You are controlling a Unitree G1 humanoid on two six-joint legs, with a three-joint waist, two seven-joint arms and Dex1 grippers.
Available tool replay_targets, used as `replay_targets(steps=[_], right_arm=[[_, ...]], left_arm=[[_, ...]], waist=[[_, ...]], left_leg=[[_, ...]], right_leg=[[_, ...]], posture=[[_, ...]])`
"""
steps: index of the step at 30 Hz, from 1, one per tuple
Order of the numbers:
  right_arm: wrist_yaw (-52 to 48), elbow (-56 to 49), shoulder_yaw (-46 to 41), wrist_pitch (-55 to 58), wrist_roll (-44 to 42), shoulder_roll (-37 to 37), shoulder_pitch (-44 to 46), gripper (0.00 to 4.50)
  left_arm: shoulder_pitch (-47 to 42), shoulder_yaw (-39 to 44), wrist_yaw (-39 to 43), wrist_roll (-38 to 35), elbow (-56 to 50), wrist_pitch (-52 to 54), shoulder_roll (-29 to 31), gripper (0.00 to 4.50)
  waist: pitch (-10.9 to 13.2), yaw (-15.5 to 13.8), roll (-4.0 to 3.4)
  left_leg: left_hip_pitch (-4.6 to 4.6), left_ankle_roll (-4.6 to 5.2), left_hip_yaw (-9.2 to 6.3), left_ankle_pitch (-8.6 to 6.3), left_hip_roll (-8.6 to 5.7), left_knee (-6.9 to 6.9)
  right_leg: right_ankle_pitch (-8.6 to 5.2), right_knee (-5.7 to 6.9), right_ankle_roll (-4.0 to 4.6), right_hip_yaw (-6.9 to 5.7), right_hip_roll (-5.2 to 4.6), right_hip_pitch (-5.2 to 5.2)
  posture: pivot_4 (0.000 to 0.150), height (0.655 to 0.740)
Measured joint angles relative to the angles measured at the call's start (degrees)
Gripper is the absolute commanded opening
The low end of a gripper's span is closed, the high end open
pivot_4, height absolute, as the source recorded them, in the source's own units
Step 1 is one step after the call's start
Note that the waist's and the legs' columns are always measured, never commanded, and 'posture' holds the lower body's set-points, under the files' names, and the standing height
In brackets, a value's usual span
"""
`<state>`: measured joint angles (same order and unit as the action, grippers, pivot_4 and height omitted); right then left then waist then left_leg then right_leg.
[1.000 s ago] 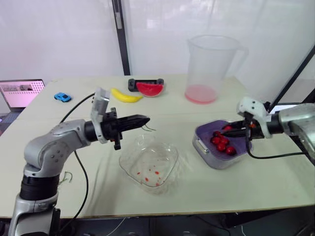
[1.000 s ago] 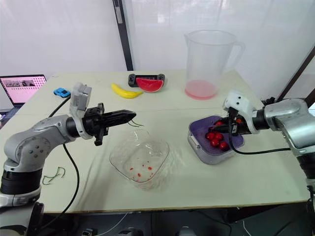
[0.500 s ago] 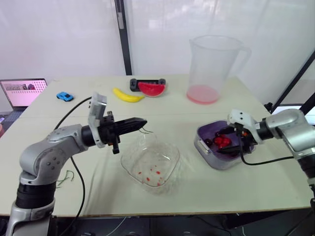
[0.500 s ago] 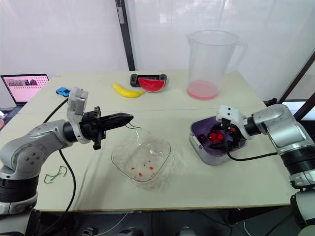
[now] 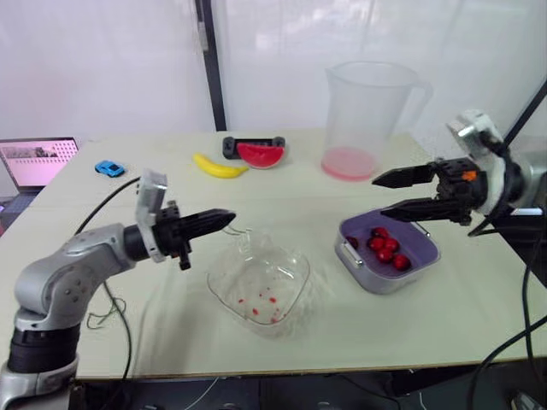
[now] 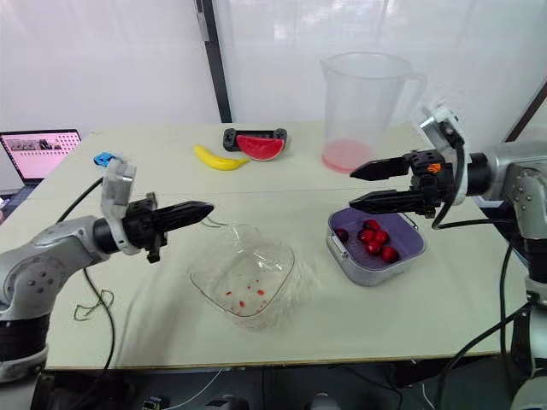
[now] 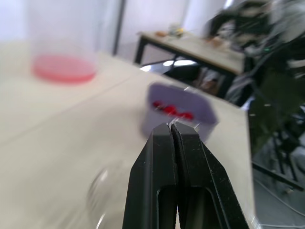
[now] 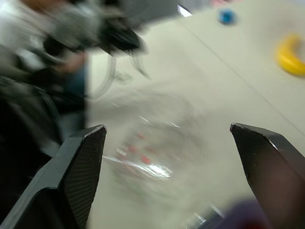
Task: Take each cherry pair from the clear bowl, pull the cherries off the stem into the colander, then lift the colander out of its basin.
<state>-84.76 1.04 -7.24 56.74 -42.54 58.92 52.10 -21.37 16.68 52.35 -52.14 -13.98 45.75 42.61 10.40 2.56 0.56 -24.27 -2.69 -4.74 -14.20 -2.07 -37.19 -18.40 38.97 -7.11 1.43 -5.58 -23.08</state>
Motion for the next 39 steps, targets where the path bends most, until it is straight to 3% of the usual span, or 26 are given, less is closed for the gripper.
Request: replay_targets(steps=[5, 9, 18, 21, 26, 28, 39], right_arm=[[1.3, -2.2, -2.7, 4.4, -5.6, 0.3, 0.1, 4.46], [2.8, -3.5, -3.1, 4.8, -6.8, 0.4, -1.6, 4.46], [6.2, -7.3, -2.6, 4.8, -8.4, 0.3, -4.0, 4.46], [7.1, -8.3, -2.7, 4.8, -8.9, 0.3, -5.2, 4.5], [7.4, -8.7, -2.6, 4.1, -9.5, 0.3, -6.3, 4.5], [7.2, -8.6, -2.5, 3.9, -9.4, 0.4, -6.4, 4.5], [4.8, -6.3, -2.0, 0.7, -8.3, 0.9, -7.5, 4.5]], left_arm=[[12.2, 11.0, 2.2, 1.4, 5.5, -1.2, 5.7, 0.0], [21.3, 16.0, 4.1, 3.4, 9.6, -2.8, 6.4, 0.0], [30.3, 18.3, 5.2, 6.8, 14.0, -6.3, 5.4, 0.0], [30.8, 18.3, 4.9, 8.1, 16.1, -7.2, 5.3, 0.95], [31.4, 18.1, 5.3, 11.5, 20.0, -10.2, 5.3, 3.55], [31.6, 18.1, 5.9, 12.2, 20.3, -10.8, 5.3, 4.41], [29.6, 18.5, 7.3, 13.5, 21.1, -11.8, 6.9, 4.41]], waist=[[0.0, -0.5, 0.0], [0.0, -0.6, -0.01], [0.0, -1.0, -0.01], [0.0, -1.3, -0.01], [0.0, -1.5, -0.01], [0.0, -1.5, -0.01], [0.0, -1.4, -0.02]], left_leg=[[-0.01, 0.02, 0.03, -0.01, 0.05, -0.04], [-0.02, 0.03, 0.03, -0.02, 0.07, -0.03], [-0.02, 0.04, 0.06, -0.03, 0.12, -0.01], [-0.01, 0.04, 0.07, -0.03, 0.12, 0.01], [-0.01, 0.04, 0.09, -0.03, 0.11, 0.01], [-0.01, 0.04, 0.09, -0.03, 0.12, 0.01], [-0.01, 0.04, 0.11, -0.04, 0.12, 0.02]], right_leg=[[0.0, -0.02, 0.0, 0.01, -0.07, 0.02], [0.0, -0.03, 0.0, 0.0, -0.08, 0.02], [0.0, -0.04, 0.0, 0.01, -0.12, 0.0], [0.0, -0.04, 0.0, 0.01, -0.12, -0.01], [0.0, -0.05, 0.0, 0.01, -0.14, -0.01], [0.0, -0.05, 0.0, 0.01, -0.14, -0.01], [0.0, -0.06, 0.01, 0.01, -0.15, -0.03]], posture=[[0.15, 0.74], [0.15, 0.74], [0.15, 0.74], [0.15, 0.74], [0.15, 0.74], [0.15, 0.74], [0.15, 0.74]])
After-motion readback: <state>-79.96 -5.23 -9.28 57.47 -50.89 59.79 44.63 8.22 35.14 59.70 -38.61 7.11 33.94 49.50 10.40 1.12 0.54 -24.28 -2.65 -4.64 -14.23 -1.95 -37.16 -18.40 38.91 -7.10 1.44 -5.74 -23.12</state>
